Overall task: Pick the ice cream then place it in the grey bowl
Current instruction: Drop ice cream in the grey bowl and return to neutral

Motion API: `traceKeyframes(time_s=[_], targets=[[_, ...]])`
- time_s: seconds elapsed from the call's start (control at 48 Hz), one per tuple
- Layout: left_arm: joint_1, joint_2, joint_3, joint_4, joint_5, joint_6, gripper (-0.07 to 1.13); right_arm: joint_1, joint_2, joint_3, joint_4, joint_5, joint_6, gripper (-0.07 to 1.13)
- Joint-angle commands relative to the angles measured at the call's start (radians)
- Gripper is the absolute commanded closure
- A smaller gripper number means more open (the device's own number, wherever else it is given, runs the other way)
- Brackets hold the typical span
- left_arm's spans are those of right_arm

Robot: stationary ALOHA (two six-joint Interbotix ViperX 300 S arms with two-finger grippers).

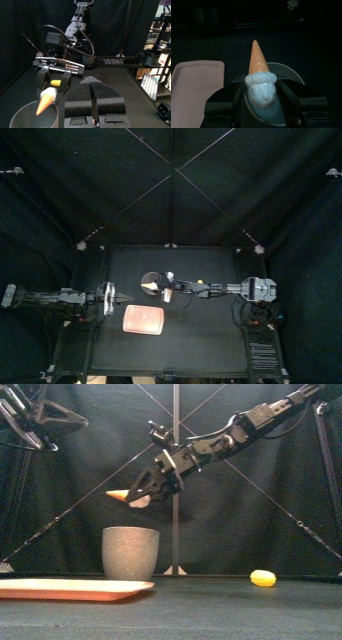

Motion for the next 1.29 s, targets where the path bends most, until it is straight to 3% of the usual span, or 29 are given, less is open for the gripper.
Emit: traceKeyframes(time_s=[0.021,0.188,0.521,1.0,1.292], targets=[[0.0,0.003,-0.012,0.0,-0.005,0.002,1.09,-0.034,0.003,-0.057,0.02,0.011,0.002,0.27],[0.0,0.003,-0.011,0.0,-0.005,0.002,1.09,-0.048,0.012,-0.063,0.025,0.034,0.003,0.18],[0.0,0.003,-0.011,0.0,-0.005,0.002,1.09,-0.048,-0.091,-0.046,0.02,0.071,0.0,0.17],[0.002,0.003,-0.006,0.002,-0.005,0.003,1.09,0.054,-0.689,0.327,0.058,0.032,0.003,0.17],[0.014,0.003,-0.002,0.002,-0.005,0.003,1.09,0.132,-1.115,0.62,0.155,-0.066,0.003,0.17]])
